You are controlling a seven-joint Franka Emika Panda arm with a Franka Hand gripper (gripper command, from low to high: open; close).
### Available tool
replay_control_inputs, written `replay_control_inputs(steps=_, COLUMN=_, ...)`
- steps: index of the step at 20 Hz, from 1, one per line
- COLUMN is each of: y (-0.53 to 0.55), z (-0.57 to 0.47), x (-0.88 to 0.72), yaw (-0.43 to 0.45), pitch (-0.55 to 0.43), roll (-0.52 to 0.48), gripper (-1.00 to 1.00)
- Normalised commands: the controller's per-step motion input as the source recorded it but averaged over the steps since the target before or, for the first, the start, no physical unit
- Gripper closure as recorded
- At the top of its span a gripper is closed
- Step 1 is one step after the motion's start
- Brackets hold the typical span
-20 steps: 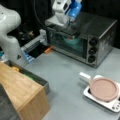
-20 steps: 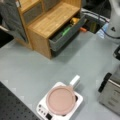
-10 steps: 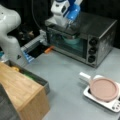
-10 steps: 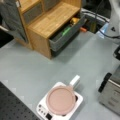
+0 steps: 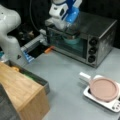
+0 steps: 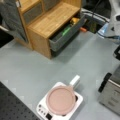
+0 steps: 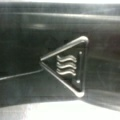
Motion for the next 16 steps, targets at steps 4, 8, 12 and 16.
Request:
replay_control_inputs(steps=4, y=-0.18, z=-0.27, x=-0.24, yaw=-0.035, pitch=-0.182, roll=0.21, gripper=-1.0)
replay_control_inputs(steps=8, y=-0.2, z=-0.25, x=-0.27, yaw=-0.058, pitch=-0.18, roll=0.204, gripper=-1.0)
replay_control_inputs(steps=12, y=-0.19, z=-0.21, x=-0.3, yaw=-0.056, pitch=-0.186, roll=0.19, gripper=-1.0)
replay_control_inputs(steps=16, y=-0.26, z=-0.22, x=-0.32, yaw=-0.04, pitch=-0.178, roll=0.174, gripper=-1.0)
